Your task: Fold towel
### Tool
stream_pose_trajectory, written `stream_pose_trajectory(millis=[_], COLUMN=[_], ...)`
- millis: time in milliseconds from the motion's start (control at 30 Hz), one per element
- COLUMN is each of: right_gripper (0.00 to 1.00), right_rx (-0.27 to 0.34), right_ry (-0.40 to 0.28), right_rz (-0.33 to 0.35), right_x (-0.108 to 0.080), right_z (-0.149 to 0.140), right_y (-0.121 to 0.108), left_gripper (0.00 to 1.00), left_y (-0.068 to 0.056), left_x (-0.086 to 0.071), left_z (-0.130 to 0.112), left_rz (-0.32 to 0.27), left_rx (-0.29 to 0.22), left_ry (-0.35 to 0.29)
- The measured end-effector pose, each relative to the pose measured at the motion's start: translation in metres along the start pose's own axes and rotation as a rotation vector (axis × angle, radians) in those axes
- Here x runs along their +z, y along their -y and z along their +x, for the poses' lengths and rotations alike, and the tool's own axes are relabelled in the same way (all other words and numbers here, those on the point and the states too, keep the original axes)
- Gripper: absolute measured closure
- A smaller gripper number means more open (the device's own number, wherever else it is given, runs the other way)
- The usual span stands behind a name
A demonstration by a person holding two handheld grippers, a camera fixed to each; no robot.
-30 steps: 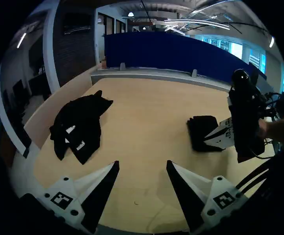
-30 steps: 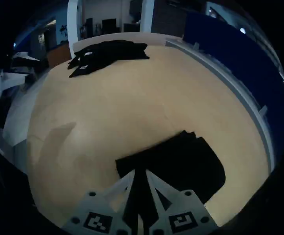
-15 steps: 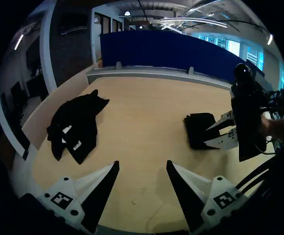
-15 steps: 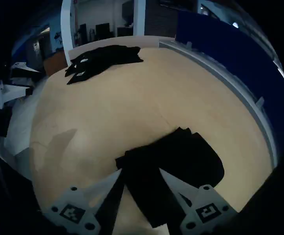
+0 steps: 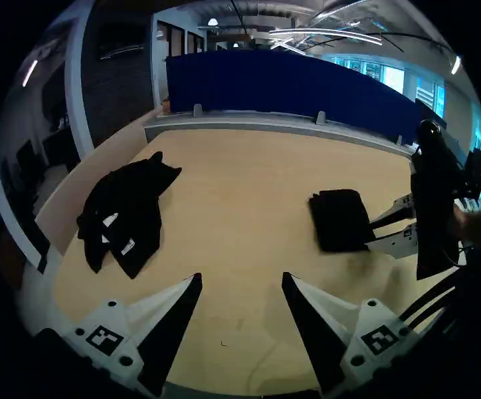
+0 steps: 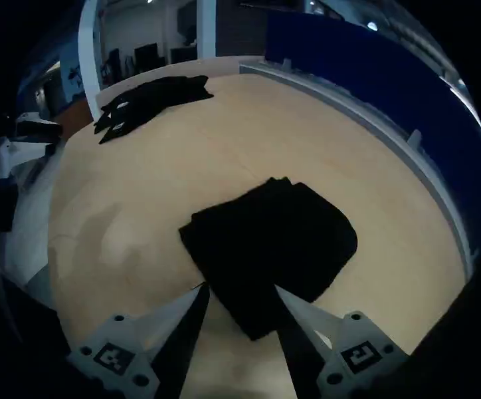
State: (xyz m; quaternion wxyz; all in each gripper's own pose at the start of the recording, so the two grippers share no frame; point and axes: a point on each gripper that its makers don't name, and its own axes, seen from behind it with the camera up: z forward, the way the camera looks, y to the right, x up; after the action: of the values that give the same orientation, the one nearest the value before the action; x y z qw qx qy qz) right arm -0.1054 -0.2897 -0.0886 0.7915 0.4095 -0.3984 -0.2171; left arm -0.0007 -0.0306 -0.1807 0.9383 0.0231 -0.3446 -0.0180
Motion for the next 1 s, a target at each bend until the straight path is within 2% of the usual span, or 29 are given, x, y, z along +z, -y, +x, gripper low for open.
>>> stream_pose_trajectory(millis=[167, 367, 1000], right_gripper=[0.34, 0.35, 0.72], right_rx=[0.022, 0.053, 0.086], right_ry=[0.028, 0.049, 0.060], right_rz=[-0.030, -0.045, -0.055], right_x=[-0.009, -0.008, -0.003], right_z=[-0.025, -0.040, -0.048], right_y=[-0.009, -0.015, -0.018], left_gripper=[0.11, 0.11, 0.11], left_y=[-0.001, -0.003, -0.003], left_x=[0.000, 0.000, 0.001], left_z=[0.000, 0.000, 0.000], left_rz=[-0.003, -0.005, -0.006], left_rx=[0.002, 0.006, 0.002], left_ry=[0.001, 0.002, 0.004])
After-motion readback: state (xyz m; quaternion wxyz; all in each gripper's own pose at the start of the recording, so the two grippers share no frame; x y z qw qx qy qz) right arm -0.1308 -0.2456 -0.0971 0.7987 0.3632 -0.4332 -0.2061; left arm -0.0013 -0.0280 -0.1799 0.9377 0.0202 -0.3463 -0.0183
